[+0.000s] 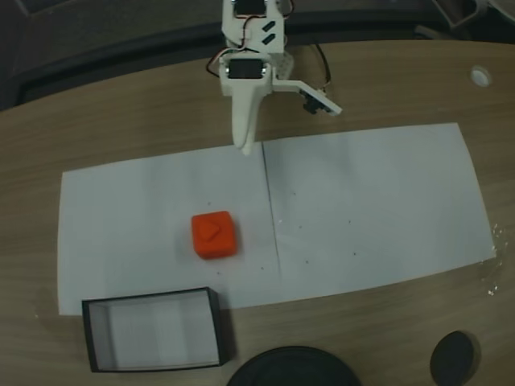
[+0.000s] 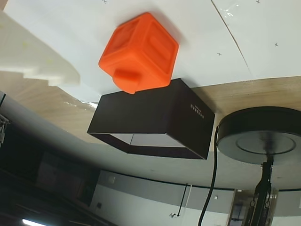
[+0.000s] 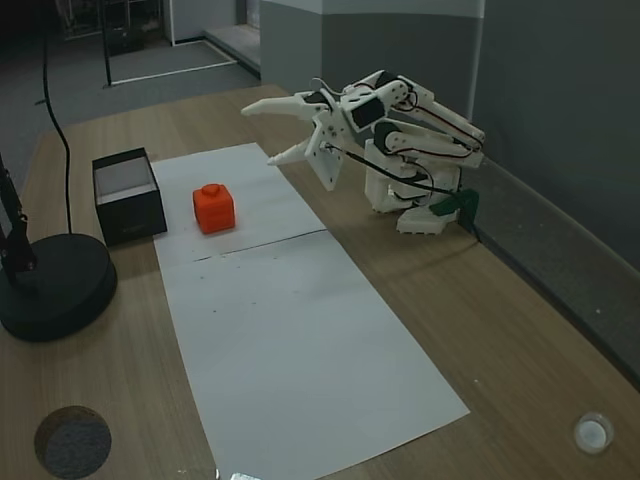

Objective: Grab a orange square and put it in the box.

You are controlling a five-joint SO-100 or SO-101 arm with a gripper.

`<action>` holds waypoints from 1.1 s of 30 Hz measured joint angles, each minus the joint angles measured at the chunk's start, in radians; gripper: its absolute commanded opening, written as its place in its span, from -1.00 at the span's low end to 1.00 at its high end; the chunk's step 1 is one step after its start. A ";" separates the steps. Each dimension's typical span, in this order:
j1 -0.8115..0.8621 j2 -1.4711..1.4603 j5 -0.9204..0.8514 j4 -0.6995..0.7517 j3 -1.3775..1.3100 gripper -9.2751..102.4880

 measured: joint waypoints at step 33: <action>0.117 -1.833 -0.100 0.324 -1.180 -0.18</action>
